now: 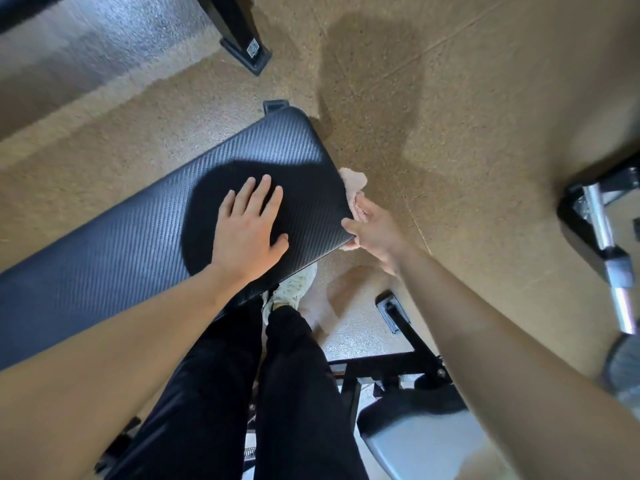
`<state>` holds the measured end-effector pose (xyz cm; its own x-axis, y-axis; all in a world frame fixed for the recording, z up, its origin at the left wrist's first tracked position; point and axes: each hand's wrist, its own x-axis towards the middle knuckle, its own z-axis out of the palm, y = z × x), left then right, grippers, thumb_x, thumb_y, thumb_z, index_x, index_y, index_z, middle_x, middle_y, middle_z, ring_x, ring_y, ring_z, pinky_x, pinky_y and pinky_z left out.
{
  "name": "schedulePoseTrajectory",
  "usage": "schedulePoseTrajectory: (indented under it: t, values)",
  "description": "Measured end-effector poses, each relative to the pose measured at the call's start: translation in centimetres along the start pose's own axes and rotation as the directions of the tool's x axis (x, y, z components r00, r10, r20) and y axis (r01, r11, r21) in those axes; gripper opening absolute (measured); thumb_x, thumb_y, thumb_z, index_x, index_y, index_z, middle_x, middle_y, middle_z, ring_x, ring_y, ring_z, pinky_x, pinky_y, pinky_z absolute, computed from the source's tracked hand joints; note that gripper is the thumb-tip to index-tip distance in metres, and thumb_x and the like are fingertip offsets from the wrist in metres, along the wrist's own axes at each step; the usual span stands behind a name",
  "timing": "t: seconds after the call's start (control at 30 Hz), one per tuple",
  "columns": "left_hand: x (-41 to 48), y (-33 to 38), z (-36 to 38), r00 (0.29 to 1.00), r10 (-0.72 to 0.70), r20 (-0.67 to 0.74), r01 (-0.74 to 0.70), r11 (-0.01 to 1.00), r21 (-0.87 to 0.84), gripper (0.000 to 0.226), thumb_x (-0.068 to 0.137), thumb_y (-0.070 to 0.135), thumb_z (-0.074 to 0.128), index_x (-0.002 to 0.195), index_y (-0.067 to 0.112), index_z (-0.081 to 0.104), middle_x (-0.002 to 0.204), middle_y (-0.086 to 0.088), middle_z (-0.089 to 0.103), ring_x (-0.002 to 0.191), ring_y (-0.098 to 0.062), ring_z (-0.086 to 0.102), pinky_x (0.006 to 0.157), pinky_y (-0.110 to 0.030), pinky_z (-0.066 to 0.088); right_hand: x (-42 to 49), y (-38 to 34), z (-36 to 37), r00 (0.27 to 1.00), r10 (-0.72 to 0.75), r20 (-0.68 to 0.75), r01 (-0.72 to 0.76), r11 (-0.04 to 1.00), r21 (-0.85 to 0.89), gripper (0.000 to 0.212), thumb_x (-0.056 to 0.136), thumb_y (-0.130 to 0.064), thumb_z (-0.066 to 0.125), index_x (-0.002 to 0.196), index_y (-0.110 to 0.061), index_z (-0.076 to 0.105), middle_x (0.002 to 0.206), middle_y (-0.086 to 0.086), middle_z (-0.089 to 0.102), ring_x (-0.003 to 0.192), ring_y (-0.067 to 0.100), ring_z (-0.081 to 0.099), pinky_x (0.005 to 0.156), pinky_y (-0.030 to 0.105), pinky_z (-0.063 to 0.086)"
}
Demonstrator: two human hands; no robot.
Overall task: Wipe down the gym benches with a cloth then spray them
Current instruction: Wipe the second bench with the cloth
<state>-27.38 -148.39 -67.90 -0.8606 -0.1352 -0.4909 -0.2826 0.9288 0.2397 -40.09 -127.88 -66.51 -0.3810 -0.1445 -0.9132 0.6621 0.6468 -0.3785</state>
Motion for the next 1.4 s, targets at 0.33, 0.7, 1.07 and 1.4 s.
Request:
schedulePoseTrajectory:
  t: [0.33,0.7,1.07,1.4]
  values:
    - [-0.4,-1.6,-0.8,0.956,-0.287,0.055,0.29,0.956,-0.038,0.088,0.088,0.062,0.056,0.16,0.028,0.018,0.17,-0.014,0.008,0.153,-0.047,0.01,0.117,-0.07,0.022,2.8,-4.4,2.3,0.971,-0.236,0.041,0.235,0.909,-0.344,0.094,0.084,-0.038,0.073,0.162,-0.022,0.023,0.167,-0.003,0.025,0.156,0.017,0.017,0.128,0.047,0.018]
    - [-0.5,-2.4,0.1,0.948,-0.308,0.08,0.317,0.935,-0.159,0.093,0.086,0.068,0.055,0.162,0.036,0.012,0.172,-0.007,-0.004,0.156,-0.043,-0.004,0.118,-0.072,0.016,7.7,-14.5,5.8,0.87,-0.402,0.286,0.464,0.469,-0.751,0.081,0.092,-0.032,0.069,0.161,-0.034,0.025,0.17,0.001,0.017,0.155,0.029,0.016,0.123,0.047,0.022]
    - [-1.7,-3.6,-0.4,0.943,-0.326,0.066,0.331,0.898,-0.289,0.076,0.095,0.057,0.053,0.161,0.03,0.026,0.172,0.0,0.009,0.159,-0.027,0.004,0.126,-0.056,0.013,6.8,-17.7,10.4,0.738,-0.252,0.627,0.576,-0.249,-0.778,0.08,0.093,-0.053,0.061,0.16,-0.042,0.019,0.162,0.003,0.032,0.15,0.042,0.023,0.116,0.06,0.021]
    - [-7.7,-7.3,0.9,0.709,-0.705,0.002,0.637,0.64,-0.43,0.073,0.09,0.058,0.047,0.154,0.023,0.042,0.163,-0.006,0.035,0.151,-0.033,0.027,0.117,-0.055,0.029,6.9,-16.6,16.2,0.671,-0.151,0.726,0.665,-0.31,-0.679,0.089,0.088,-0.058,0.061,0.16,-0.041,0.011,0.158,0.003,0.034,0.149,0.045,0.022,0.114,0.066,0.021]
